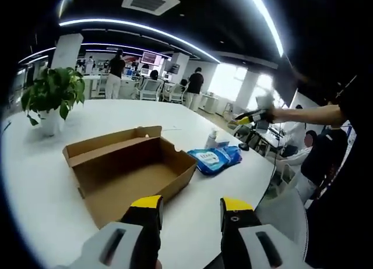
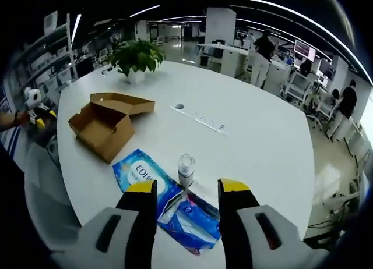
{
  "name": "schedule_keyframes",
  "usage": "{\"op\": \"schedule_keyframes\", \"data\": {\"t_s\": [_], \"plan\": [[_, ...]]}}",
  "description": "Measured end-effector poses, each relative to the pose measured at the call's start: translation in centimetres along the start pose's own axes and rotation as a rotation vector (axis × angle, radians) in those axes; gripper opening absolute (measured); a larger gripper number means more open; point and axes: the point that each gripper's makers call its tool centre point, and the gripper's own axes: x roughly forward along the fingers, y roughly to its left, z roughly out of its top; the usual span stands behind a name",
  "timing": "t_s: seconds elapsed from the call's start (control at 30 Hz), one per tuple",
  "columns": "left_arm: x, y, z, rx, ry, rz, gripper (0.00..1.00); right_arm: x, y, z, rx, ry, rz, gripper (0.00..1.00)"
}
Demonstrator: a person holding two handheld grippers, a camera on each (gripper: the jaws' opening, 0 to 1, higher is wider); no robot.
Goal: Operate the shoe box by opening the lid, removing the specified soft item, and placing it in the target area until the item is outside and the box remains undamaged.
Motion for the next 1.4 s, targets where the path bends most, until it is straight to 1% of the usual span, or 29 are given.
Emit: {"op": "schedule_keyframes", "data": {"t_s": [0.1,0.13,0.17,0.23,0.27,0.3,0.37,0.47,0.5,0.53,0.57,0.63,0.67,0.77,0.8,0.87,0.93,1.0,1.03,1.07,1.13,1.17,1.27,1.3,1.37,1.4], "plan": [[0.0,0.5,0.3,-0.011,-0.012,0.017,0.4,-0.4,0.6,-0.4,0.03,-0.016,-0.009,0.4],[-0.1,0.9,0.4,-0.014,-0.018,0.03,0.41,-0.4,0.3,-0.5,0.033,-0.019,-0.008,0.4],[-0.2,1.2,0.4,-0.021,-0.023,0.037,0.41,-0.4,0.5,-0.5,0.034,-0.021,-0.009,0.41],[-0.5,2.3,0.7,-0.049,-0.045,0.074,0.41,-0.6,1.0,-0.4,0.042,-0.035,-0.01,0.41],[-0.6,2.5,0.7,-0.053,-0.05,0.078,0.42,-0.6,1.6,-0.2,0.07,-0.062,0.01,0.41],[-0.7,2.8,0.7,-0.059,-0.052,0.085,0.42,-0.6,1.7,-0.2,0.068,-0.062,0.007,0.41],[-1.0,3.8,0.7,-0.063,-0.056,0.122,0.42,-0.6,2.1,-0.4,0.052,-0.059,-0.01,0.41],[-1.5,5.3,0.9,-0.083,-0.076,0.179,0.43,-0.4,3.0,-0.1,0.066,-0.078,0.005,0.42],[-1.8,6.1,1.1,-0.089,-0.09,0.207,0.44,-0.3,3.5,0.1,0.064,-0.082,0.006,0.42],[-2.1,7.5,1.3,-0.117,-0.11,0.27,0.45,-0.4,4.3,0.5,0.068,-0.105,0.009,0.42],[-2.4,8.5,1.4,-0.129,-0.118,0.315,0.45,-0.3,4.7,0.8,0.076,-0.122,0.011,0.42],[-2.7,9.9,1.8,-0.178,-0.164,0.371,0.45,0.0,5.8,1.1,0.081,-0.136,0.013,0.43],[-3.0,11.0,1.7,-0.202,-0.17,0.419,0.45,0.1,6.7,1.3,0.08,-0.143,0.019,0.43],[-3.2,12.3,1.3,-0.232,-0.175,0.47,0.45,0.7,8.4,1.2,0.065,-0.143,0.043,0.44],[-3.4,13.0,0.8,-0.238,-0.158,0.502,0.45,0.8,8.6,1.1,0.061,-0.143,0.048,0.44],[-3.4,13.5,0.7,-0.253,-0.168,0.506,0.45,0.8,9.7,1.3,0.062,-0.157,0.058,0.44],[-3.5,14.4,0.0,-0.278,-0.155,0.53,0.44,0.9,10.0,1.3,0.064,-0.163,0.066,0.44],[-3.2,14.7,-0.6,-0.292,-0.144,0.529,0.44,0.9,10.7,1.2,0.061,-0.164,0.074,0.43],[-3.2,15.0,-1.0,-0.3,-0.13,0.542,0.43,0.9,10.9,1.2,0.062,-0.165,0.076,0.44],[-2.9,15.2,-1.4,-0.3,-0.113,0.546,0.43,0.8,11.5,1.3,0.062,-0.17,0.083,0.44],[-2.4,15.5,-2.2,-0.327,-0.099,0.548,0.43,0.7,12.1,1.4,0.066,-0.18,0.089,0.44],[-2.1,15.7,-2.8,-0.331,-0.079,0.553,0.43,0.7,12.4,1.5,0.069,-0.184,0.093,0.44],[-1.3,15.9,-3.5,-0.354,-0.058,0.552,0.43,0.7,13.8,1.4,0.069,-0.193,0.109,0.44],[-0.7,16.2,-4.0,-0.362,-0.044,0.548,0.43,0.8,14.2,1.4,0.067,-0.191,0.115,0.44],[0.0,16.2,-4.3,-0.366,-0.033,0.542,0.43,0.9,15.0,1.2,0.065,-0.189,0.123,0.44],[0.3,16.2,-4.5,-0.363,-0.017,0.543,0.43,0.9,15.3,1.2,0.067,-0.191,0.129,0.44]]}}
